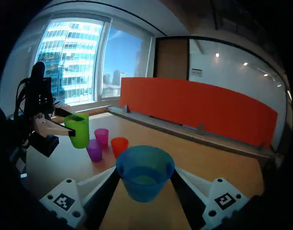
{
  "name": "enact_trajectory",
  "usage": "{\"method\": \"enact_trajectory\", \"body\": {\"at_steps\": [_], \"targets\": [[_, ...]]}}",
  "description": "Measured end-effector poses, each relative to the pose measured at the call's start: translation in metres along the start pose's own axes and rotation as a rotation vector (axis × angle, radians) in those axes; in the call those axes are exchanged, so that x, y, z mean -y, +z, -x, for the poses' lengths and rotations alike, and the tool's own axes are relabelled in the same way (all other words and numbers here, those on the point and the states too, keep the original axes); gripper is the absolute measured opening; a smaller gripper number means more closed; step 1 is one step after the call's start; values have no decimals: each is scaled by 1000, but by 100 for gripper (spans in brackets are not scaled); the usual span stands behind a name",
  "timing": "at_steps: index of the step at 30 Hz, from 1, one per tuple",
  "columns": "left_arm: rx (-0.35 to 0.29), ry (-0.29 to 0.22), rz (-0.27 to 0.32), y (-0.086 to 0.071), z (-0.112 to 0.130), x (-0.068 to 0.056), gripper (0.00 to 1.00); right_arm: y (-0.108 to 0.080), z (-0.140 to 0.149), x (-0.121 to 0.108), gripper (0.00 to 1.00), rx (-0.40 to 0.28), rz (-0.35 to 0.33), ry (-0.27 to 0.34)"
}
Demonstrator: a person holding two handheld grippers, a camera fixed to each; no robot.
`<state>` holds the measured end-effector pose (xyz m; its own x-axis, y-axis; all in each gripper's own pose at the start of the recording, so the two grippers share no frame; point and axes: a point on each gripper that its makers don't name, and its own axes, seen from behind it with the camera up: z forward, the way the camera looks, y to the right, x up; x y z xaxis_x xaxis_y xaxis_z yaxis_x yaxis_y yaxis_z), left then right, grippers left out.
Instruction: Pour water
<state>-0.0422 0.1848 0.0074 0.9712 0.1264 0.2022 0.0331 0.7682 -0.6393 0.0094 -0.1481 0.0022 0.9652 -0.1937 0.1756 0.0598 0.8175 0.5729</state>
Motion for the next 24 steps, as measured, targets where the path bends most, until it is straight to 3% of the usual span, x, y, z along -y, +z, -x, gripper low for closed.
{"method": "enact_trajectory", "body": {"at_steps": [12, 24], "targets": [[-62, -18, 21, -7, -19, -13, 86, -19, -38, 8, 91, -116, 16, -6], [-89, -19, 36, -9, -28, -21, 86, -22, -49, 11, 91, -158, 10, 1]]}}
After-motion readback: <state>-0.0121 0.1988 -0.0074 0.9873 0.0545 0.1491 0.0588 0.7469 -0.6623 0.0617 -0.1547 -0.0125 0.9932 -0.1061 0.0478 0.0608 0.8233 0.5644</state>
